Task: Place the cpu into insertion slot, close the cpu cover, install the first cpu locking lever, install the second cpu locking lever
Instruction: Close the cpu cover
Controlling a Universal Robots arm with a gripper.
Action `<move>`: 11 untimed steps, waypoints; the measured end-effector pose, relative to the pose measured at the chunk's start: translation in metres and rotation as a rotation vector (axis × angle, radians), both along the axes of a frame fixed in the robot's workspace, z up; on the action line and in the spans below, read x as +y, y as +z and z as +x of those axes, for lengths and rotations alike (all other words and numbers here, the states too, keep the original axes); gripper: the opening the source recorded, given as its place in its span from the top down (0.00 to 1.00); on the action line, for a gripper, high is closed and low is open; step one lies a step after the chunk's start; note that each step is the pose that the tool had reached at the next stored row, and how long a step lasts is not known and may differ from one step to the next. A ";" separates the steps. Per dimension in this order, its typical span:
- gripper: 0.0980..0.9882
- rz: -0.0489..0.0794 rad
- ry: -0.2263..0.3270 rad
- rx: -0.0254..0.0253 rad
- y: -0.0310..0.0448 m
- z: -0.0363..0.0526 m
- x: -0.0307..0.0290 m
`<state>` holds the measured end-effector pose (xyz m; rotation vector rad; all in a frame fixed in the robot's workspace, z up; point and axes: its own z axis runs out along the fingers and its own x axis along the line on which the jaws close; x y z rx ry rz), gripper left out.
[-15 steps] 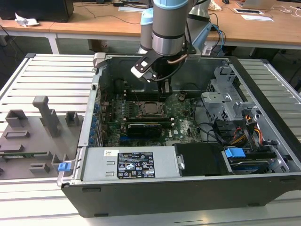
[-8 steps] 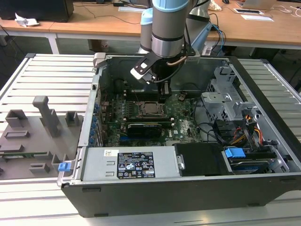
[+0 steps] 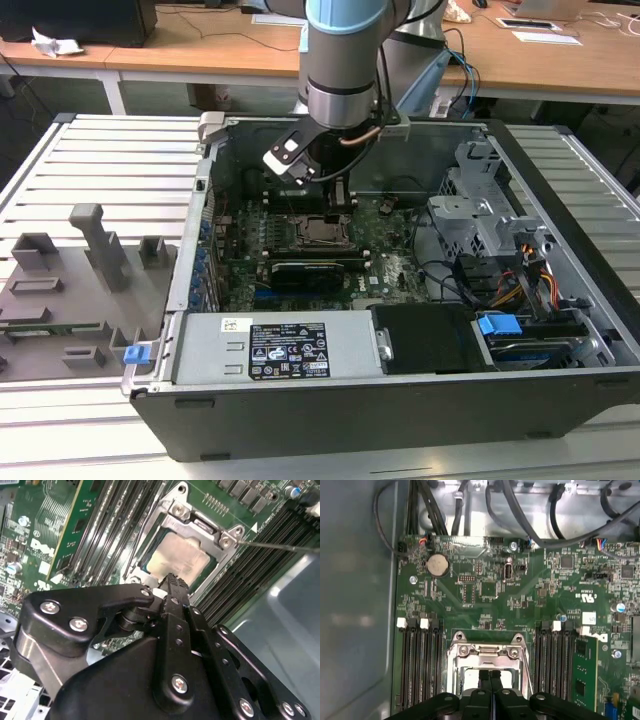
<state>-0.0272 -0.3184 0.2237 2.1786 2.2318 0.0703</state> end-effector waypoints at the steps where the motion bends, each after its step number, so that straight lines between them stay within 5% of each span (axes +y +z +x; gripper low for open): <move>1: 0.99 0.000 0.000 0.0000 -0.0012 -0.0007 0.0000; 11: 0.99 0.000 0.000 0.0001 -0.0084 -0.0173 0.0000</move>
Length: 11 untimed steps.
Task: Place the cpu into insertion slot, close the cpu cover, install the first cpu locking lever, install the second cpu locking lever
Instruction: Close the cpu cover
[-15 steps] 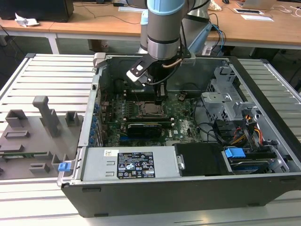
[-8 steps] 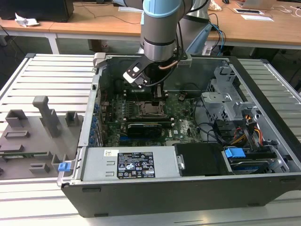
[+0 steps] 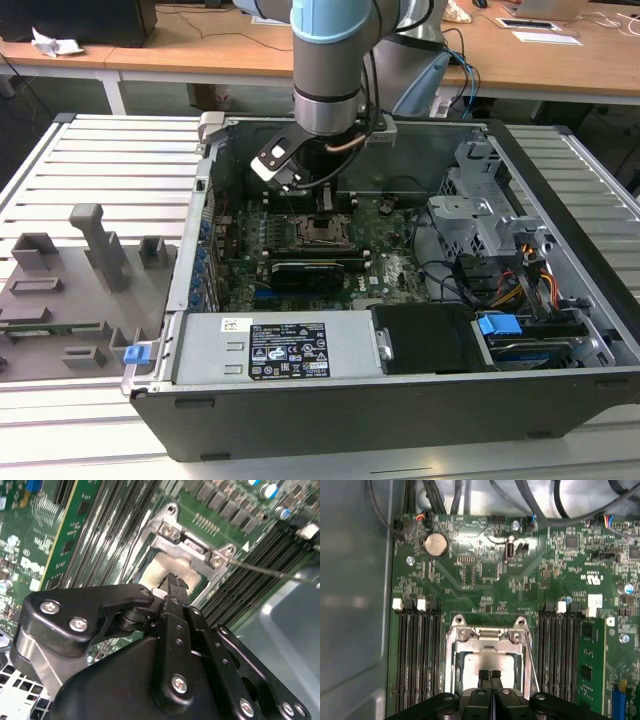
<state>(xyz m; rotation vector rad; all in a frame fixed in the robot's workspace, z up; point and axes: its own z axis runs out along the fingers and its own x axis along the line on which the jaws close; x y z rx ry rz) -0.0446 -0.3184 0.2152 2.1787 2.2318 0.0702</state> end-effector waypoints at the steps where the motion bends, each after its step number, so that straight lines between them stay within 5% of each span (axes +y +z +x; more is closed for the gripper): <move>1: 0.99 0.000 0.000 0.0000 -0.0001 -0.0019 0.0000; 11: 0.99 0.000 0.000 0.0000 -0.0047 -0.0125 0.0000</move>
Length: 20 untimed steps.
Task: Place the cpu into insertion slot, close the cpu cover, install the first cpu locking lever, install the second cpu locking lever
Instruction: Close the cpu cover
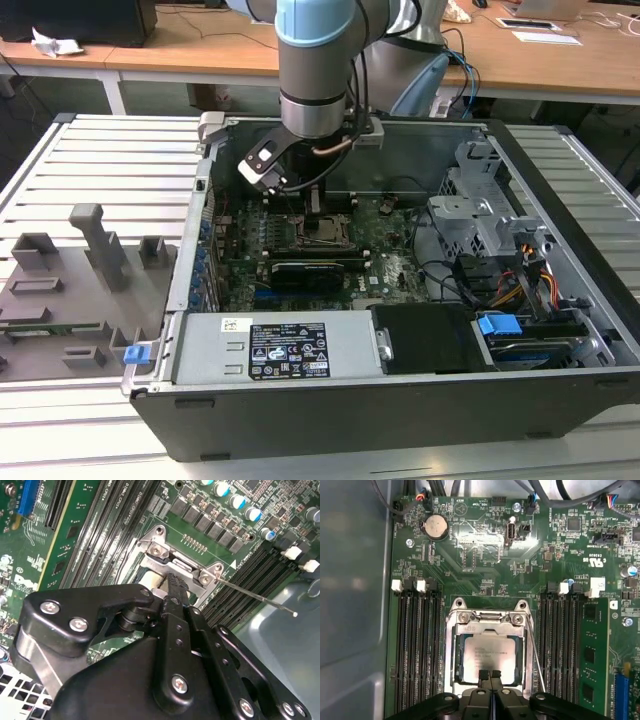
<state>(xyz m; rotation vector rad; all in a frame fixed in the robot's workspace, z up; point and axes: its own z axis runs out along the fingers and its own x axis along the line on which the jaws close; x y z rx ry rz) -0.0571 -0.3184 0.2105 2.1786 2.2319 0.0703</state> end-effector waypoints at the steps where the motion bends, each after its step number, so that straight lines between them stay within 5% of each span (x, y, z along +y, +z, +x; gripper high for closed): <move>1: 0.99 0.000 0.000 0.0000 -0.0014 -0.0004 0.0000; 8: 0.99 0.000 0.000 0.0002 -0.0051 0.0013 0.0000; 11: 0.99 0.000 0.000 0.0001 0.0008 0.0019 0.0000; 20: 0.99 0.000 0.000 0.0018 0.0010 0.0131 0.0000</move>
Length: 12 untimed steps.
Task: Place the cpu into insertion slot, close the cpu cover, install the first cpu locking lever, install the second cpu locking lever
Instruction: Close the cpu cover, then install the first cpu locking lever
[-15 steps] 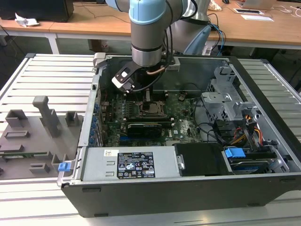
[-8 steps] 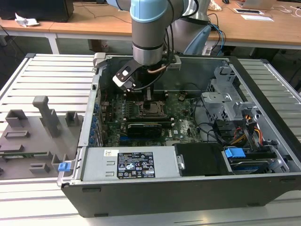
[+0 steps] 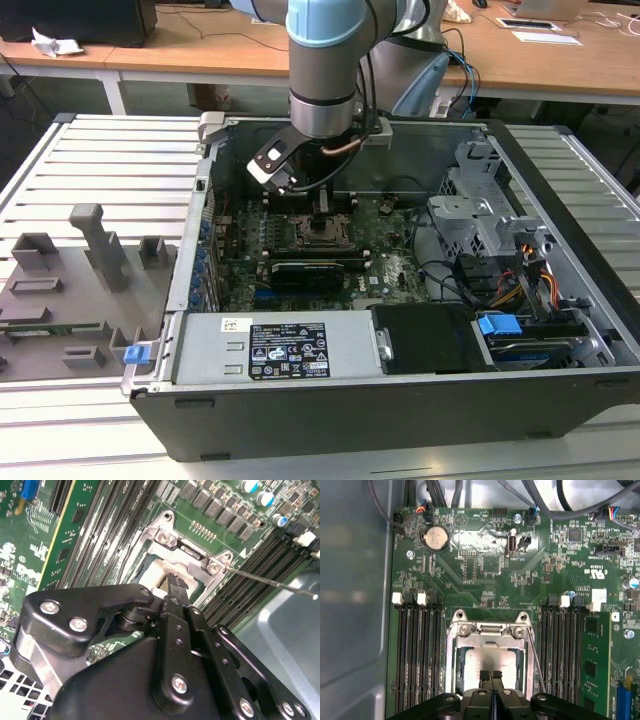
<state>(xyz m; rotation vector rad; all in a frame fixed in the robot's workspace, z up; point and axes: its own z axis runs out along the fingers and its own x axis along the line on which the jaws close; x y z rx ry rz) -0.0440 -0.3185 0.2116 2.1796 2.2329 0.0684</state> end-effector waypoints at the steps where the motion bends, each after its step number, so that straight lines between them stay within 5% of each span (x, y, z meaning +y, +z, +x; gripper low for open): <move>1: 0.99 0.000 0.000 0.0001 0.0000 0.0012 0.0000; 12: 0.99 0.000 0.000 0.0001 0.0020 0.0061 0.0000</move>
